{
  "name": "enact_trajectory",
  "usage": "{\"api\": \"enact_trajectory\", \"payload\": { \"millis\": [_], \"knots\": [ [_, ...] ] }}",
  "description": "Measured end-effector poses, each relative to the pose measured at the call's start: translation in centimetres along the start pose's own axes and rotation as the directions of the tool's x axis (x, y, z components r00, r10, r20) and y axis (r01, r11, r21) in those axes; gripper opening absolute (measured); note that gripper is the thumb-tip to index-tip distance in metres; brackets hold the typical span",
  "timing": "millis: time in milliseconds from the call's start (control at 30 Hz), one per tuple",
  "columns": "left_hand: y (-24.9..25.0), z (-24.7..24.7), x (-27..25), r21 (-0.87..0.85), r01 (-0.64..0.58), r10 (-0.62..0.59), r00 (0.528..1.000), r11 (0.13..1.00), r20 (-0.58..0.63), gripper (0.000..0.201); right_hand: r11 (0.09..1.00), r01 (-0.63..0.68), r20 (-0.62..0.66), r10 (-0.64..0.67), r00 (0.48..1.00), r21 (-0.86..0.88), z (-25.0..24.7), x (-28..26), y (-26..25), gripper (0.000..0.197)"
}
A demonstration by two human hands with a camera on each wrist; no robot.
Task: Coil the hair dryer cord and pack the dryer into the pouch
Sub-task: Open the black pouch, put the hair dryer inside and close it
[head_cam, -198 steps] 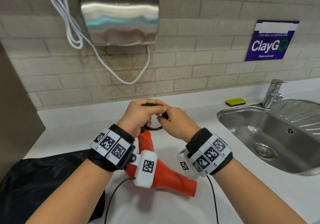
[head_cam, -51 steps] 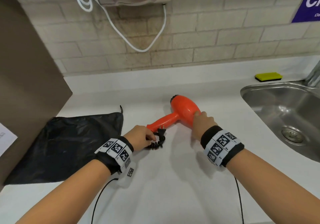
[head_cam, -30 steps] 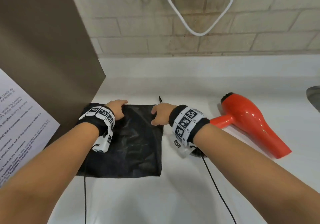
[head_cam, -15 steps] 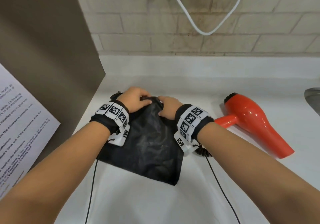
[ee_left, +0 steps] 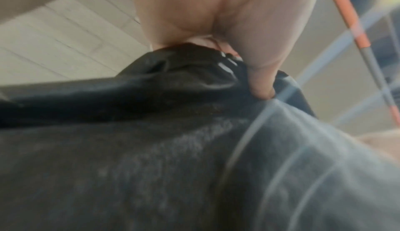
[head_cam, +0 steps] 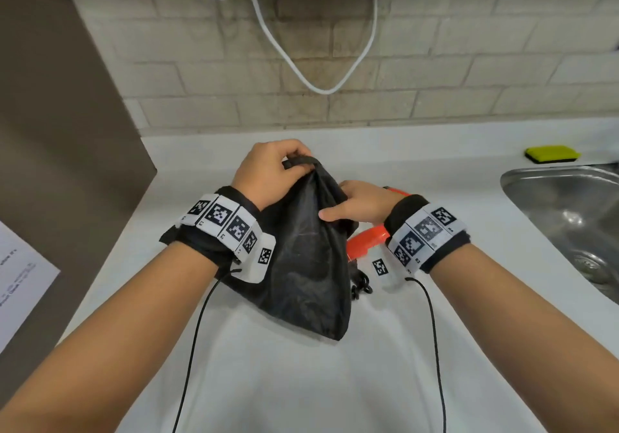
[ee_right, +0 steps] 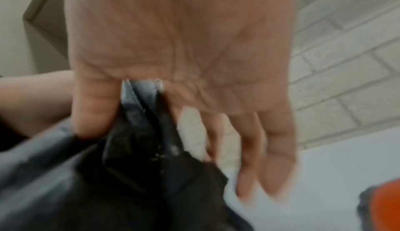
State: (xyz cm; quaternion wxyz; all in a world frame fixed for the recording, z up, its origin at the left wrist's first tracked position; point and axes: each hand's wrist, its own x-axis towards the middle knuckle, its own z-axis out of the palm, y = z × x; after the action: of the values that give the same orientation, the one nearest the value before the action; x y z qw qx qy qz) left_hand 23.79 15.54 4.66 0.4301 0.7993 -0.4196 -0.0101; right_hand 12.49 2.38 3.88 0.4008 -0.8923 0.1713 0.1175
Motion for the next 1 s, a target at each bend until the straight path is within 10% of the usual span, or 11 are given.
{"api": "enact_trajectory", "payload": {
  "millis": [167,300,467,567,667,800,933,1000],
  "knots": [
    [3.5,1.1,-1.1,-0.041,-0.054,0.062,0.978,0.998,0.199,0.011,0.982,-0.181,-0.095,0.175,0.98,-0.058,-1.2,-2.1,2.0,0.023],
    [5.2,1.3,-2.5,-0.097,0.234,-0.132,0.793,0.967,0.594,0.035,0.972,-0.008,-0.274,0.074,0.959,0.235,-1.4,-2.6,3.3,0.03],
    [3.6,1.9,-2.0,0.267,0.072,-0.163,0.927,0.961,0.338,0.045,0.761,0.205,-0.334,0.016,0.942,0.616,-0.9,-4.7,4.1,0.01],
    [2.7,2.4,-2.5,0.583,0.015,-0.349,0.814,0.813,0.465,0.023,0.617,0.232,-0.291,-0.006,0.957,0.752,-1.2,-5.8,4.3,0.046],
    [1.9,3.2,-3.0,0.633,0.003,-0.332,0.853,0.774,0.402,0.034,0.744,0.206,-0.329,0.02,0.944,0.636,-2.1,-6.9,4.0,0.069],
    [1.7,3.7,-3.1,0.72,0.076,-0.344,0.91,0.69,0.233,0.047,0.924,0.124,-0.479,0.07,0.875,0.362,-2.5,-8.0,4.3,0.053],
    [1.4,4.5,-3.5,0.817,0.026,-0.342,0.915,0.577,0.213,0.082,0.992,-0.114,-0.28,0.092,0.956,-0.062,-2.0,-9.2,4.3,0.016],
    [1.4,4.8,-3.8,0.827,-0.003,-0.308,0.927,0.562,0.213,0.086,0.968,-0.18,-0.19,0.146,0.971,-0.176,-1.7,-9.5,4.5,0.03]
  ]
}}
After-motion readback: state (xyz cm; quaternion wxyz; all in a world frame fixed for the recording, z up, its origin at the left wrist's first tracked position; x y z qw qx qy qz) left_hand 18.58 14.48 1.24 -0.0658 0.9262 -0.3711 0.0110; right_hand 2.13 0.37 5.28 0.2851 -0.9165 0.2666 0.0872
